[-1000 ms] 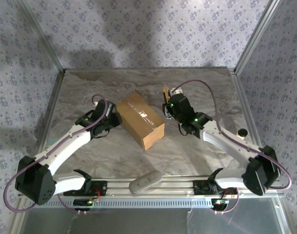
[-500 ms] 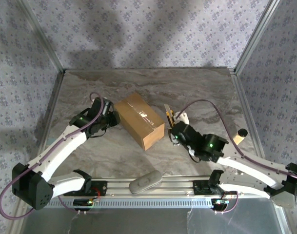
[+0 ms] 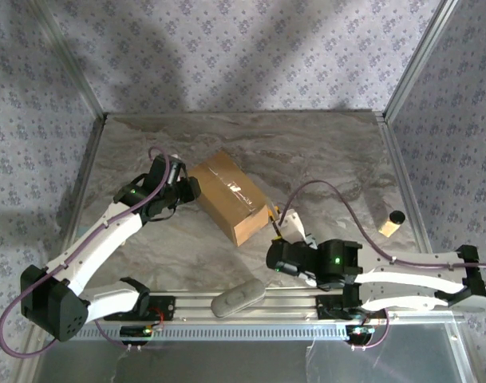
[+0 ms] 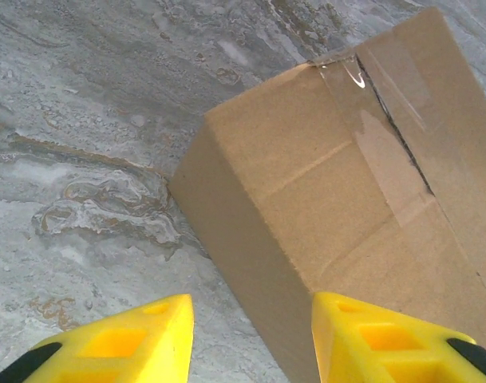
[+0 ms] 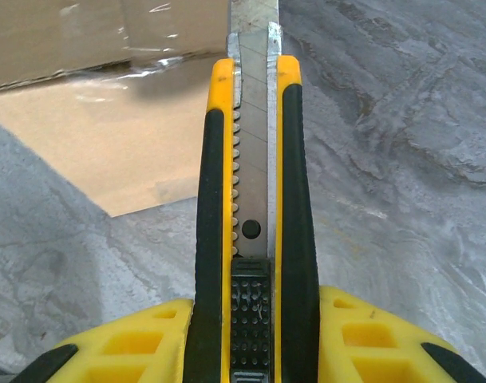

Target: Unpack the express box

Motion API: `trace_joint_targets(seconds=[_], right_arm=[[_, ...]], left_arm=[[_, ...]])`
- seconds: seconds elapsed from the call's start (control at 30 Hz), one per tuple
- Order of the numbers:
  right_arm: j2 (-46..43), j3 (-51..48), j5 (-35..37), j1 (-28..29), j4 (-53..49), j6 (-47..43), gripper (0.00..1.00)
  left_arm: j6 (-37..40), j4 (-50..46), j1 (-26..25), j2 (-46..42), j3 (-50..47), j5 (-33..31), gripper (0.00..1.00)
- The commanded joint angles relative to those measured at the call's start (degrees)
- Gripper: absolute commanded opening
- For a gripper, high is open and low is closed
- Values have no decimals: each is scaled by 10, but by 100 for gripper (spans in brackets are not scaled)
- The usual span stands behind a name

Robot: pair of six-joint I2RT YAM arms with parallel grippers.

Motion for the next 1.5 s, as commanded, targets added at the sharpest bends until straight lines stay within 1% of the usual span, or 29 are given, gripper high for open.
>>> trace_joint_targets(seconds=[0.0, 0.13, 0.4, 0.73, 1.13, 1.47], right_arm=[[13, 14, 34, 18, -7, 47, 0], [26, 13, 28, 25, -9, 58, 0], [24, 10, 8, 25, -19, 71, 0], [27, 9, -2, 41, -56, 123, 0], [53, 22, -4, 41, -37, 114, 0], [54, 24, -3, 41, -27, 111, 0]], left_arm=[[-1, 22, 0, -1, 0, 11, 43], [-5, 29, 0, -1, -6, 12, 43], [-7, 36, 0, 7, -5, 14, 43], [-11, 34, 1, 26, 8, 9, 43], [-16, 36, 1, 28, 4, 10, 43], [-21, 42, 1, 26, -5, 11, 43]])
